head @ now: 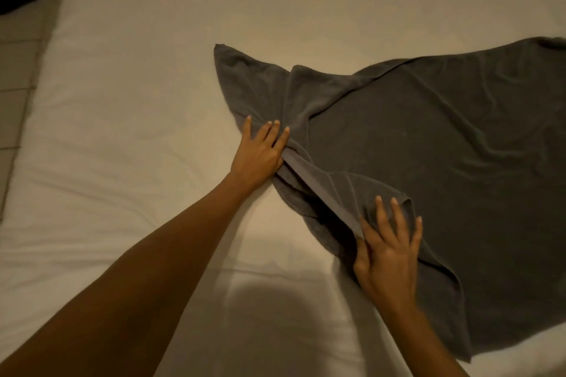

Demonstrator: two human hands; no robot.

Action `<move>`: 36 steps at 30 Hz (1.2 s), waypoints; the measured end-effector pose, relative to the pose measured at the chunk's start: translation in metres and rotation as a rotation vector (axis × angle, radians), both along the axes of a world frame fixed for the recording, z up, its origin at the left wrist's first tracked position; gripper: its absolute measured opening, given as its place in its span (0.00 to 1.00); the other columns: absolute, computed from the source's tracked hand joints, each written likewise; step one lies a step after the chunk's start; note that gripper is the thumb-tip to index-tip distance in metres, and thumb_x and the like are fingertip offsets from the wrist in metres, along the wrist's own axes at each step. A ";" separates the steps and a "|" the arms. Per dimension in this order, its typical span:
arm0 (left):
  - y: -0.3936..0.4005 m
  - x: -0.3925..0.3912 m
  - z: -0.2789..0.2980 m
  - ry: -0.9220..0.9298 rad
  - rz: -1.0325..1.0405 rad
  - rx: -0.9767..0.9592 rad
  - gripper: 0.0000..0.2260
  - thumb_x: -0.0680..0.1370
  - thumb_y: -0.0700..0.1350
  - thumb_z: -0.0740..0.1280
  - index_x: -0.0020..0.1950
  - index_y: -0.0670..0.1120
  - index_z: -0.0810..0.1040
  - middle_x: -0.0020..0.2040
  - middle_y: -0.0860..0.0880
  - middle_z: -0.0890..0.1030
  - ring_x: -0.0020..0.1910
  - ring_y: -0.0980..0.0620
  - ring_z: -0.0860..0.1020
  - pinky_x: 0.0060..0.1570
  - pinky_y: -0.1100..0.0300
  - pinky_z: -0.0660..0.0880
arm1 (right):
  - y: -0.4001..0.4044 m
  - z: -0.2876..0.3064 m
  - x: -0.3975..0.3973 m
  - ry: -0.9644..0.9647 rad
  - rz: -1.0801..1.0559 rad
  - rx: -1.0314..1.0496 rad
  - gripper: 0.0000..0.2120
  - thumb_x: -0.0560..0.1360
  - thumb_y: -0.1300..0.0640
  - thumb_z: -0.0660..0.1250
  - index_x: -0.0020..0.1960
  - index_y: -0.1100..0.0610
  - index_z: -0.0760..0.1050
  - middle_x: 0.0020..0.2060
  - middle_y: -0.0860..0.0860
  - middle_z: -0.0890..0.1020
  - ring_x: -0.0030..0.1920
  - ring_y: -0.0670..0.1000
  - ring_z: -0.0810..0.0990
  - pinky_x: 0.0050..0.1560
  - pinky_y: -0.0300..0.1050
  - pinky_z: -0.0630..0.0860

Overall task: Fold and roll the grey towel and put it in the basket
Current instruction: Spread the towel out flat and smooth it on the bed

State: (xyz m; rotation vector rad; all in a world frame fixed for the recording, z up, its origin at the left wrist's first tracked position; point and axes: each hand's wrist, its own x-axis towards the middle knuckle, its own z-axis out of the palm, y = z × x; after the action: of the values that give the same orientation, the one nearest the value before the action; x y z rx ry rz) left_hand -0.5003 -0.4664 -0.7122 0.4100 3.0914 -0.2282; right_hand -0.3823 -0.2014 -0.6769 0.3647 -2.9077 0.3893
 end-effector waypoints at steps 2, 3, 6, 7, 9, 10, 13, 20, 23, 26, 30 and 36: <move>0.001 -0.008 0.004 0.029 -0.027 -0.040 0.26 0.74 0.48 0.69 0.70 0.40 0.69 0.65 0.37 0.75 0.64 0.39 0.75 0.63 0.30 0.61 | -0.007 0.005 0.003 0.015 0.003 -0.008 0.19 0.73 0.54 0.57 0.56 0.59 0.81 0.68 0.58 0.71 0.72 0.57 0.59 0.73 0.60 0.45; 0.000 -0.013 0.006 0.041 -0.016 -0.053 0.26 0.75 0.46 0.69 0.70 0.39 0.68 0.66 0.36 0.74 0.64 0.38 0.74 0.63 0.30 0.60 | -0.010 0.008 0.001 0.027 0.001 -0.011 0.19 0.73 0.54 0.57 0.56 0.59 0.81 0.68 0.58 0.71 0.72 0.57 0.60 0.73 0.60 0.45; -0.005 -0.029 0.015 0.036 0.088 -0.032 0.28 0.78 0.46 0.64 0.74 0.37 0.59 0.71 0.34 0.65 0.71 0.36 0.65 0.67 0.29 0.52 | -0.014 0.013 -0.010 0.065 -0.079 -0.001 0.18 0.72 0.55 0.59 0.56 0.58 0.80 0.69 0.57 0.71 0.73 0.58 0.60 0.73 0.59 0.44; -0.008 -0.033 0.018 0.017 0.121 -0.026 0.29 0.80 0.47 0.61 0.76 0.37 0.53 0.74 0.35 0.60 0.73 0.37 0.60 0.68 0.30 0.48 | -0.011 0.012 -0.014 0.068 -0.116 0.019 0.18 0.71 0.56 0.60 0.57 0.58 0.80 0.69 0.57 0.71 0.73 0.58 0.60 0.73 0.59 0.43; -0.021 -0.036 0.023 0.009 0.182 -0.018 0.30 0.81 0.49 0.57 0.76 0.38 0.46 0.76 0.36 0.54 0.76 0.39 0.54 0.69 0.32 0.42 | -0.002 0.010 -0.021 0.059 -0.175 0.058 0.18 0.70 0.57 0.60 0.57 0.57 0.80 0.68 0.57 0.71 0.73 0.59 0.61 0.73 0.59 0.43; -0.030 -0.036 0.024 0.008 0.208 -0.013 0.30 0.81 0.49 0.56 0.77 0.38 0.46 0.76 0.37 0.53 0.76 0.39 0.53 0.69 0.32 0.41 | 0.004 0.008 -0.023 0.052 -0.199 0.072 0.19 0.70 0.57 0.60 0.58 0.57 0.80 0.68 0.57 0.72 0.72 0.60 0.62 0.73 0.60 0.44; -0.058 -0.038 0.030 -0.014 0.286 -0.023 0.28 0.81 0.46 0.57 0.77 0.39 0.49 0.77 0.38 0.53 0.76 0.40 0.54 0.69 0.33 0.43 | 0.021 0.002 -0.027 0.036 -0.240 0.108 0.20 0.71 0.58 0.59 0.59 0.58 0.79 0.66 0.59 0.74 0.72 0.61 0.63 0.72 0.62 0.48; -0.112 -0.051 0.044 -0.018 0.471 -0.029 0.23 0.82 0.40 0.53 0.76 0.38 0.53 0.76 0.38 0.57 0.75 0.40 0.56 0.70 0.34 0.45 | 0.040 -0.009 -0.022 0.014 -0.282 0.051 0.23 0.71 0.58 0.53 0.60 0.60 0.78 0.64 0.60 0.76 0.69 0.60 0.67 0.72 0.58 0.51; -0.122 -0.046 0.040 -0.084 0.424 -0.040 0.23 0.82 0.40 0.51 0.77 0.40 0.52 0.76 0.39 0.57 0.75 0.43 0.56 0.72 0.37 0.45 | 0.039 -0.015 -0.008 -0.051 -0.181 -0.005 0.23 0.71 0.59 0.53 0.61 0.61 0.77 0.62 0.60 0.77 0.68 0.60 0.69 0.71 0.56 0.55; -0.117 -0.036 0.035 -0.116 0.271 -0.096 0.22 0.82 0.43 0.52 0.76 0.44 0.55 0.76 0.41 0.59 0.76 0.45 0.56 0.72 0.37 0.43 | 0.029 -0.020 0.015 -0.109 -0.114 0.013 0.23 0.70 0.56 0.53 0.58 0.60 0.79 0.60 0.60 0.79 0.67 0.62 0.69 0.70 0.58 0.55; -0.116 -0.013 0.030 -0.169 0.124 -0.181 0.21 0.81 0.44 0.57 0.74 0.46 0.61 0.74 0.44 0.63 0.75 0.46 0.56 0.71 0.37 0.45 | 0.007 -0.025 0.066 -0.130 0.034 0.024 0.22 0.68 0.56 0.55 0.57 0.59 0.80 0.63 0.59 0.76 0.71 0.59 0.61 0.70 0.58 0.52; -0.114 0.042 0.025 -0.179 0.145 -0.252 0.25 0.82 0.46 0.55 0.77 0.45 0.51 0.77 0.44 0.54 0.77 0.47 0.51 0.72 0.39 0.42 | -0.024 -0.023 0.125 -0.181 0.002 0.052 0.21 0.72 0.52 0.55 0.56 0.57 0.80 0.69 0.64 0.68 0.74 0.61 0.55 0.71 0.59 0.44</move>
State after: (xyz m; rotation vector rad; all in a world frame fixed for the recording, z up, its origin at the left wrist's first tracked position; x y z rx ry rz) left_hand -0.4581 -0.5802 -0.6874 0.1861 2.8509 -0.5381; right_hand -0.2575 -0.2256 -0.6998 0.3573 -3.0986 0.3654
